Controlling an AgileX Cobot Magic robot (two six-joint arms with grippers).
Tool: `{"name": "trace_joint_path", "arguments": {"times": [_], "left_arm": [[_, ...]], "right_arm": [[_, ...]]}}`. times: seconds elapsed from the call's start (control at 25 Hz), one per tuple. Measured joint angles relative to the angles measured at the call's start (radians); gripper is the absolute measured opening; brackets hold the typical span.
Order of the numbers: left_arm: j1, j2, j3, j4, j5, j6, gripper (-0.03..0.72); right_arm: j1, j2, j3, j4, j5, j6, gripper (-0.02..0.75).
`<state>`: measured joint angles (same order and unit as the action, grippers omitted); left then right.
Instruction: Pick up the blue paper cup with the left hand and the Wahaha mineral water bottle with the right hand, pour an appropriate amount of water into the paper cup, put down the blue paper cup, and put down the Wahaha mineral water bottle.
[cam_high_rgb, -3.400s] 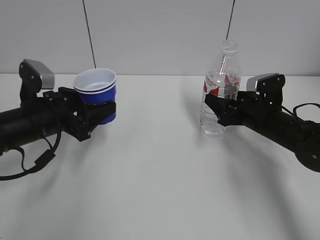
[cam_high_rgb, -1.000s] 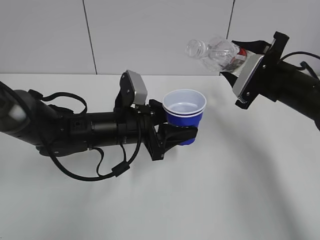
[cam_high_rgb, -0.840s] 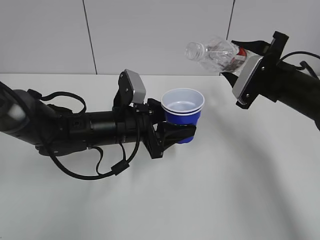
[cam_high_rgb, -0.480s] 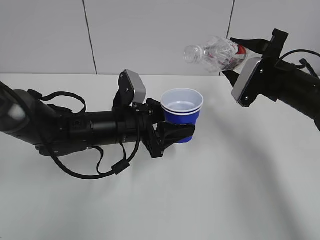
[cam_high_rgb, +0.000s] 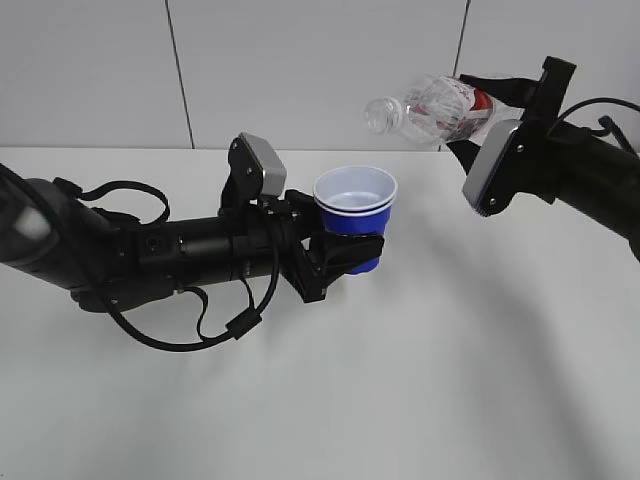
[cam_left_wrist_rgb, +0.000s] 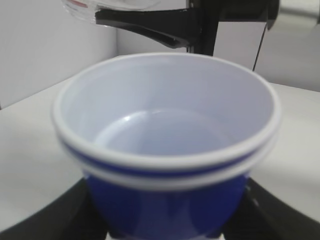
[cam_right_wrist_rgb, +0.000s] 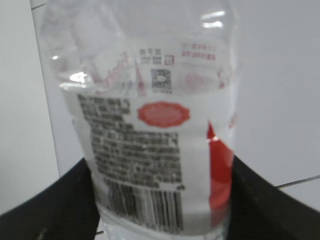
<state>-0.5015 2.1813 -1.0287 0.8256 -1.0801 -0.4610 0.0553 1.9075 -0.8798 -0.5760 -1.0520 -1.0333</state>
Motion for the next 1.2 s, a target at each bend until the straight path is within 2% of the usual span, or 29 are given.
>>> {"name": "trace_joint_path", "arguments": {"times": [1.2], "left_arm": [[0.0, 0.0, 0.0, 0.046, 0.0, 0.0, 0.447]], "right_arm": [[0.0, 0.0, 0.0, 0.001, -0.006, -0.165, 0.476]]}}
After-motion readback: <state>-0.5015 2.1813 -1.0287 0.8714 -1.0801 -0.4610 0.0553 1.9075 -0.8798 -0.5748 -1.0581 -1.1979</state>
